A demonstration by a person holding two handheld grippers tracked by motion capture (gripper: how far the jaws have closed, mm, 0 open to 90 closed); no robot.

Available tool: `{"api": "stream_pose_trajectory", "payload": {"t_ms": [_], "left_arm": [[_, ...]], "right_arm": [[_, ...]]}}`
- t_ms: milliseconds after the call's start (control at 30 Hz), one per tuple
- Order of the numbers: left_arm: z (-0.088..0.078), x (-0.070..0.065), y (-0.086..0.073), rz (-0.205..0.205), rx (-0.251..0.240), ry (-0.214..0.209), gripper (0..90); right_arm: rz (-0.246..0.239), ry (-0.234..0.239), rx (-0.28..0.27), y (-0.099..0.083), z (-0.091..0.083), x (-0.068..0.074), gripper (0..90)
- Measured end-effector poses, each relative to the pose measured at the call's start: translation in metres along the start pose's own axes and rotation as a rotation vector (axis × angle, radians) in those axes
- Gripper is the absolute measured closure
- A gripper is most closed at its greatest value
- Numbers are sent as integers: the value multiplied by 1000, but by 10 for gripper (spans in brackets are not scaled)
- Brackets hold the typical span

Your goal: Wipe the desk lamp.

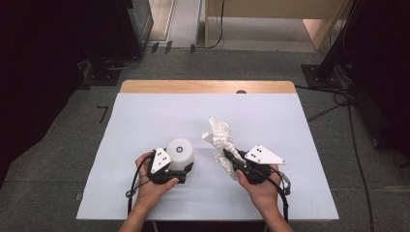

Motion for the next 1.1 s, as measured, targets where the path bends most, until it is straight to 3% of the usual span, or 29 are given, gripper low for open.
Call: {"api": "stream_pose_trajectory", "payload": {"t_ms": [267, 367, 433, 533, 633, 800, 900, 1000, 1100], "left_arm": [[-4, -7, 6, -63, -23, 74, 14], [-2, -10, 11, -109, -28, 111, 15], [-1, -12, 12, -135, -32, 160, 15], [-1, -16, 15, -142, -36, 226, 15], [0, -18, 16, -159, -31, 243, 25], [0, -18, 16, -157, -34, 224, 73], [-2, -15, 16, -142, -33, 188, 76], [-5, -12, 17, -159, -50, 66, 79], [-5, -15, 19, -133, -39, -64, 79]], "right_arm": [[-2, -6, -5, 0, -1, -4, 782], [0, -7, -4, 0, -1, -4, 782], [0, -6, -2, 0, -1, -4, 782], [3, -4, 1, 0, 0, -3, 782], [-4, -5, 1, -1, 1, -3, 782], [-7, 0, 4, -2, 3, -1, 782], [-4, 1, 9, -3, 3, -1, 782], [-3, 2, 2, -2, 2, -1, 782], [4, 6, -3, 1, 1, 0, 782]]}}
Point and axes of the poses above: each handheld gripper's, and its own axes: z roughly forward along the jaws, y roughly out of its top, x roughly to its left, the point moved 4 cm from there along z, roughly forward along the jaws
